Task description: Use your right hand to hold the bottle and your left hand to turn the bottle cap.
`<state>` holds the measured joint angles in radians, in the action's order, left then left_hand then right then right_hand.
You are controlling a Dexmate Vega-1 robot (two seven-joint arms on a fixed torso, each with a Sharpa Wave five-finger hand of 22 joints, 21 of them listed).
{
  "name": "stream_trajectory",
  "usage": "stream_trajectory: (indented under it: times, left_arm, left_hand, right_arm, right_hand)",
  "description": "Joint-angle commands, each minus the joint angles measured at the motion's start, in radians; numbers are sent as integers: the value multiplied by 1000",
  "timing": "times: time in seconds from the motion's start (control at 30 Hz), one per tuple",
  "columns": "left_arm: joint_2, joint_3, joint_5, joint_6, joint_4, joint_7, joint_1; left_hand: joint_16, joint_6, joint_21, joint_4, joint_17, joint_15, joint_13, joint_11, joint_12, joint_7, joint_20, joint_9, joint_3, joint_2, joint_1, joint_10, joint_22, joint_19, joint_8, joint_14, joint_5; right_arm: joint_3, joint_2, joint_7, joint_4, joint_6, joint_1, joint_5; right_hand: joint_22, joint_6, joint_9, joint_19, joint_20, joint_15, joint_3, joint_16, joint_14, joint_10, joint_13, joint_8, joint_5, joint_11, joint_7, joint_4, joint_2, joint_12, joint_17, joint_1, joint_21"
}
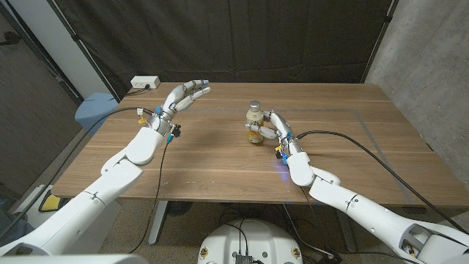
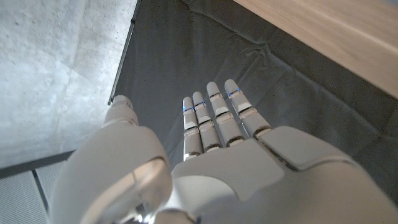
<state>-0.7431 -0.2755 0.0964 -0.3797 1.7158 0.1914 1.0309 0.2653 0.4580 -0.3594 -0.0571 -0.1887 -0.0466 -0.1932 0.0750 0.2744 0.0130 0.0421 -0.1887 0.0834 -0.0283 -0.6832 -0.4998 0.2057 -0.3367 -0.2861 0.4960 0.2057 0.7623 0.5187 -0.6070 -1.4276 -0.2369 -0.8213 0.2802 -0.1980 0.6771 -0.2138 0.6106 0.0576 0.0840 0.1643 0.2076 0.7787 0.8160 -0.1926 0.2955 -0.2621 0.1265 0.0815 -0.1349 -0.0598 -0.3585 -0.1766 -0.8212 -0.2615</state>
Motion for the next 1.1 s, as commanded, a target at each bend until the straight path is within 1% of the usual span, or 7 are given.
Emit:
stream_trajectory:
  times: [0.03,0.13,0.47,0.57,0.63,0.9,1.1]
  left_arm:
    - [-97,-36,-267,51,78,127,-36]
    - [-121,-51,-289,65,93,112,-57]
    - [-209,-93,-331,116,155,4,-139]
    - [-246,-103,-370,164,200,-44,-162]
    - [-261,-108,-387,179,217,-60,-174]
    - [-329,-116,-422,215,287,-159,-231]
    - [-352,-140,-462,251,333,-254,-295]
  left_hand:
    - [-8,7,3,-7,-4,-23,-5,12,-7,11,3,-4,4,-10,-12,-5,4,15,4,-7,2]
    - [-11,10,4,-10,-4,-24,-5,19,-8,14,-1,-4,5,-10,-18,-7,5,19,4,-8,2]
    - [-38,4,18,-12,-4,-9,-5,12,-22,7,2,-4,1,-7,-21,-1,5,57,17,-58,-1]
    - [-55,-6,47,-16,-3,-3,-6,5,-35,1,12,-4,-2,-4,-28,6,3,127,30,-87,-3]
    - [-58,-9,58,-20,-2,3,-6,6,-39,-2,12,-4,-2,-3,-35,9,1,152,34,-93,-4]
    - [-65,-20,71,-36,1,6,-7,0,-49,-7,2,-5,4,1,-63,21,-2,177,43,-106,-4]
    - [-73,-36,75,-48,2,5,-7,-5,-58,-10,1,-5,7,4,-84,34,-4,182,54,-128,-4]
  right_arm:
    - [14,-8,-21,-7,3,-1,16]
    - [17,-7,-16,-12,11,2,19]
    - [23,0,11,-32,45,9,19]
    - [23,-2,17,-33,49,13,15]
    - [23,-5,19,-30,47,17,10]
    - [25,-4,34,-32,52,26,8]
    - [26,2,46,-34,48,27,4]
  right_hand:
    - [-3,32,-1,31,107,129,3,0,12,45,0,6,7,15,6,3,76,-9,-3,-68,-11]
    - [-3,41,-1,43,118,133,4,0,22,52,1,6,10,12,2,3,81,-8,-3,-73,-14]
    - [-3,41,0,46,118,132,2,-3,25,49,2,1,15,-2,-4,3,79,-1,-2,-74,-14]
    - [-3,35,1,43,115,130,0,-6,22,43,3,-3,17,-3,-6,5,78,4,-2,-72,-12]
    - [-3,50,1,59,123,131,2,-3,37,57,5,-2,21,1,-3,7,84,5,-2,-74,-17]
    - [-3,60,2,65,127,132,1,-4,44,65,6,-2,24,1,0,6,83,7,-2,-77,-18]
    - [-3,58,3,61,126,133,-1,-8,40,60,7,-6,26,-3,-1,5,81,13,-1,-78,-15]
